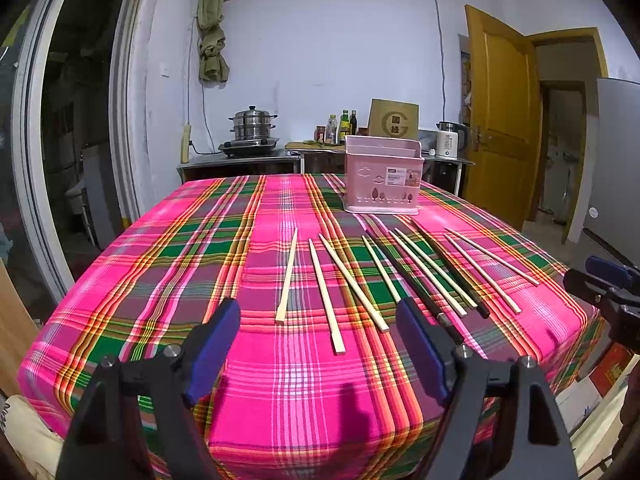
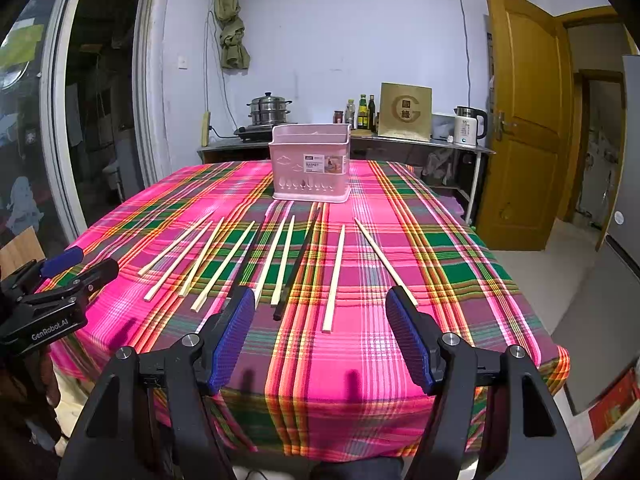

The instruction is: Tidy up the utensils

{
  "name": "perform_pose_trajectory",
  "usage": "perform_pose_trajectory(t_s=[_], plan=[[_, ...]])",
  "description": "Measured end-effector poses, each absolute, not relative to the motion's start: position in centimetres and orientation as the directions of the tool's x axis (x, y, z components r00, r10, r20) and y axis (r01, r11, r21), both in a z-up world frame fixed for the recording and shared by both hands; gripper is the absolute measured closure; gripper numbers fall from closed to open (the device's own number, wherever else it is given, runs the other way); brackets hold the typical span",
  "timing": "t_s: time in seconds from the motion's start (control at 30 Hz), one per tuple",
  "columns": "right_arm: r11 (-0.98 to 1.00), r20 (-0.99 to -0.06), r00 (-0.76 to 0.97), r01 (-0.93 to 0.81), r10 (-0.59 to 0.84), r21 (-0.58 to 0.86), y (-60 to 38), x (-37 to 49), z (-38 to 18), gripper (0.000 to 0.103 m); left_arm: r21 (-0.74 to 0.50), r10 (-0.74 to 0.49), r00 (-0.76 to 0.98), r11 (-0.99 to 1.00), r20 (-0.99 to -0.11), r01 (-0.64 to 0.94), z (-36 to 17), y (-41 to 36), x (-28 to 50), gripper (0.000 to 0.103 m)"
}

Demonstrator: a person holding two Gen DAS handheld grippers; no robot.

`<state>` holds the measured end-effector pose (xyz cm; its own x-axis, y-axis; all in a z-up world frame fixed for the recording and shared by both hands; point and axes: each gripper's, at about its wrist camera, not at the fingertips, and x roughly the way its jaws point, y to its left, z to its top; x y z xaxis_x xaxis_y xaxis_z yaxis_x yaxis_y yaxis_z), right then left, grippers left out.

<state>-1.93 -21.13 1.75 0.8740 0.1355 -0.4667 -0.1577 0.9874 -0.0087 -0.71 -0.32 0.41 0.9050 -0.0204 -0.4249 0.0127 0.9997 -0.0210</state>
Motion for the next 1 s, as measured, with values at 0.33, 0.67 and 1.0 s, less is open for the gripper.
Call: perform_pose_trajectory(t_s=[0.33,0.67,1.0], plan=[[0.988,-0.467,0.874,-0.156,0.134,-0.009,-21.2,-1.9,1.7,0.035,-0.023,-0.024,0.903,1.0,-0.429,0.016,0.4,-0.2,-0.7,0.022],[0.987,-0.467,0.873,-0.16,0.137,-0.009,-21.3,-1.9,1.5,0.035,-0.025,-0.028,0.902,1.0,-0.431,0.019,0.3,-0.3,-0.6,0.022],[0.985,-0.488,0.86,-0.171,0.146,-0.007,-20.9,-0.7,1.1,0.035,-0.03,-0.044,0.876,0.999,-0.48,0.033,0.1,-0.2,1.1,0.027]])
